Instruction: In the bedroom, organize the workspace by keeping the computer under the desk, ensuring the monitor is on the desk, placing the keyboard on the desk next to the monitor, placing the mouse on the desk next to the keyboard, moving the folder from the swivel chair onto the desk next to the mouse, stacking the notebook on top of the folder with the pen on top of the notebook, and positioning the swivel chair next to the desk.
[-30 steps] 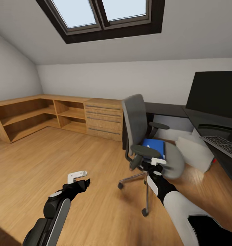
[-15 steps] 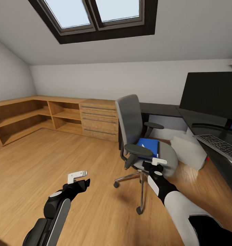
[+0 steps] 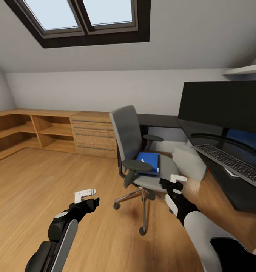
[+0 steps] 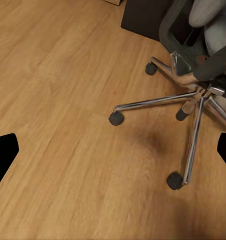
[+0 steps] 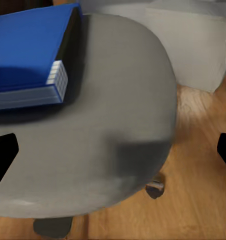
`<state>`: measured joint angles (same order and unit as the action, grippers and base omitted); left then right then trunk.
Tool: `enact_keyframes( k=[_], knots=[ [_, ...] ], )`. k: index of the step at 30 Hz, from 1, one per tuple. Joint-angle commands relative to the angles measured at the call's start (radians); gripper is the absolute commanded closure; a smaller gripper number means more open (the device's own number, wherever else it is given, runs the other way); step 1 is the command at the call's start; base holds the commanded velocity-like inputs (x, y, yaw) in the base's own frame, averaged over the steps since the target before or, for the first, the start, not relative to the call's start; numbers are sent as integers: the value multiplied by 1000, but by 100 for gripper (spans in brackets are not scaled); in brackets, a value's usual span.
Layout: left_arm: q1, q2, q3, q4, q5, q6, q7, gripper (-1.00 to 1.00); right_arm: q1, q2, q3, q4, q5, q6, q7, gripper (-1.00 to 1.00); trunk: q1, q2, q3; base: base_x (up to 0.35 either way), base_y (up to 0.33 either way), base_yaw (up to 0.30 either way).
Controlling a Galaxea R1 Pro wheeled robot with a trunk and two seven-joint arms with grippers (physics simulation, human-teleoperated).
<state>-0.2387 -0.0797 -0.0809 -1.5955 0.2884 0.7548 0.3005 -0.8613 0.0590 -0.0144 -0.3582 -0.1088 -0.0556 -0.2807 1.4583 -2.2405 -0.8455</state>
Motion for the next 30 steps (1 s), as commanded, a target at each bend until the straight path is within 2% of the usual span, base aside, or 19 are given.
enact_keyframes(
  k=[1,11,17,20,21,23,25,30],
  knots=[
    [0,0,0,-1,11,3,9,-100,-1,0,-1,1,-10,-6,0,-100,0,0,0,0,0,-270],
    [0,-2,-1,-3,11,3,9,-100,-1,-3,-7,1,-12,-5,0,-100,0,0,6,0,0,-271],
    [0,-2,-1,-3,11,3,9,-100,-1,-13,-47,2,-16,-4,5,-100,0,0,8,0,0,-277],
    [0,-2,0,-3,11,3,9,-100,-1,-19,-82,3,-38,-4,10,-100,0,0,9,0,0,-285],
    [0,-2,0,-3,11,3,9,-100,-1,-20,-92,7,-57,-4,14,-100,0,0,9,0,0,-231],
    [-1,-2,0,-3,11,3,9,-100,-1,-20,-99,13,-78,-5,17,-100,0,0,9,0,0,-167],
    [-1,-2,0,-3,11,3,9,-100,-1,-17,-106,24,-117,-5,23,-100,0,0,9,0,0,-78],
    [-1,-2,0,-3,11,3,9,-100,-1,-14,-111,32,-152,-5,25,-100,0,0,9,0,0,-31]
  ],
)
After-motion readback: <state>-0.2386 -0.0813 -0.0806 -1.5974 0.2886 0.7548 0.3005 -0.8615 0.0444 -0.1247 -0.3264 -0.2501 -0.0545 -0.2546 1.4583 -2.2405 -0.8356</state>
